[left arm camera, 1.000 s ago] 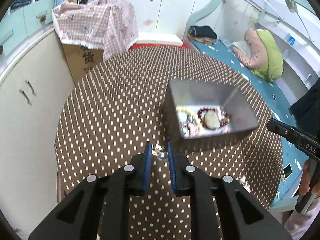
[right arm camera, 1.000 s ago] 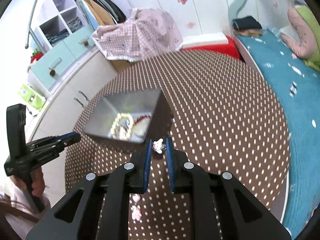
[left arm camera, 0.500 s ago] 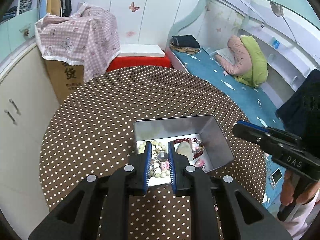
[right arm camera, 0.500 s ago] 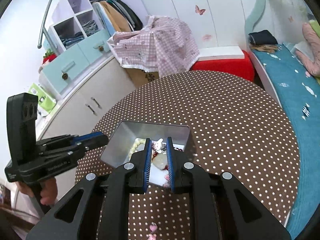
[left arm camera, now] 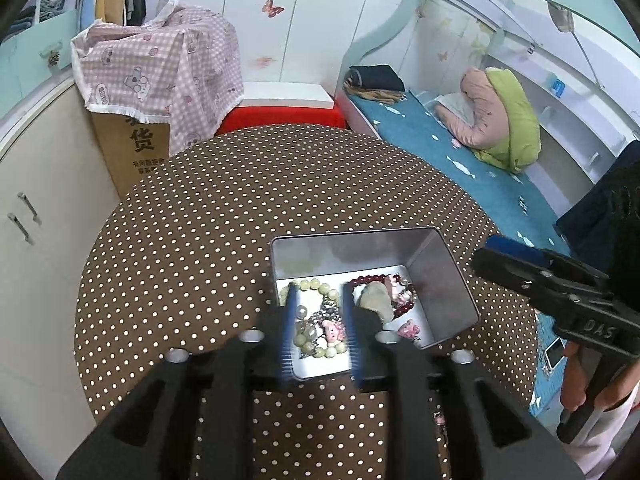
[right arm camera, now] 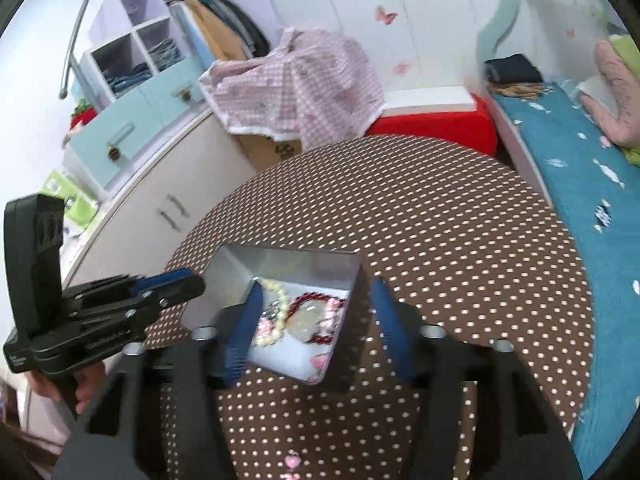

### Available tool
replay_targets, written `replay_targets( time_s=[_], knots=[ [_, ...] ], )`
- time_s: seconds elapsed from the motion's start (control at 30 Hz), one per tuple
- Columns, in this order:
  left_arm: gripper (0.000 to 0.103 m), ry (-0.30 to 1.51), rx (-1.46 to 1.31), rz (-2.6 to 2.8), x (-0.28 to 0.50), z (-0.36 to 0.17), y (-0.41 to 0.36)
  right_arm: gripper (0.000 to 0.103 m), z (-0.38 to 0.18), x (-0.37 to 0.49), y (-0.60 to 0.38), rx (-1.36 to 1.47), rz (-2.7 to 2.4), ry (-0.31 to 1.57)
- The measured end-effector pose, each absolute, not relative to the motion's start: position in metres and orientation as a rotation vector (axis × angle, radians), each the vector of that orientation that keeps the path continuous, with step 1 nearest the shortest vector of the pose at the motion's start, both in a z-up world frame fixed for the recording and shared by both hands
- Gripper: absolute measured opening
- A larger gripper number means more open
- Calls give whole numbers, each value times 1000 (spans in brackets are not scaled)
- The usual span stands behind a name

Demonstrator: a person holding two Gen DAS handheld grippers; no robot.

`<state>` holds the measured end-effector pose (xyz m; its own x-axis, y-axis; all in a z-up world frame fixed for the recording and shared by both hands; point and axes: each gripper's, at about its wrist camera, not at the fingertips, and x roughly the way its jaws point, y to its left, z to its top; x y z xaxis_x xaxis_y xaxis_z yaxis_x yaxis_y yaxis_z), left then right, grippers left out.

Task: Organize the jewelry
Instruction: 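Carry both charms into the gray tray and open both tools, then move the right tool back to the last pink bunny charm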

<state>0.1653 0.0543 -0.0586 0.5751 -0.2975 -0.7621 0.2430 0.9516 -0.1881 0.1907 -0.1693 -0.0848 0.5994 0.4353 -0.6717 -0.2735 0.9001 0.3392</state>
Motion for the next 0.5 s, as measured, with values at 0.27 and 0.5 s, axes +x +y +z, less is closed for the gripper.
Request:
replay_targets(
  time_s=[0.27, 0.5],
  knots=[
    [34, 897, -72, -290, 155, -59, 66, 60, -84, 182, -183, 207, 372, 833],
    [34, 895, -72, -269, 140, -59, 75, 61, -84, 164, -192, 190, 345, 830]
  ],
)
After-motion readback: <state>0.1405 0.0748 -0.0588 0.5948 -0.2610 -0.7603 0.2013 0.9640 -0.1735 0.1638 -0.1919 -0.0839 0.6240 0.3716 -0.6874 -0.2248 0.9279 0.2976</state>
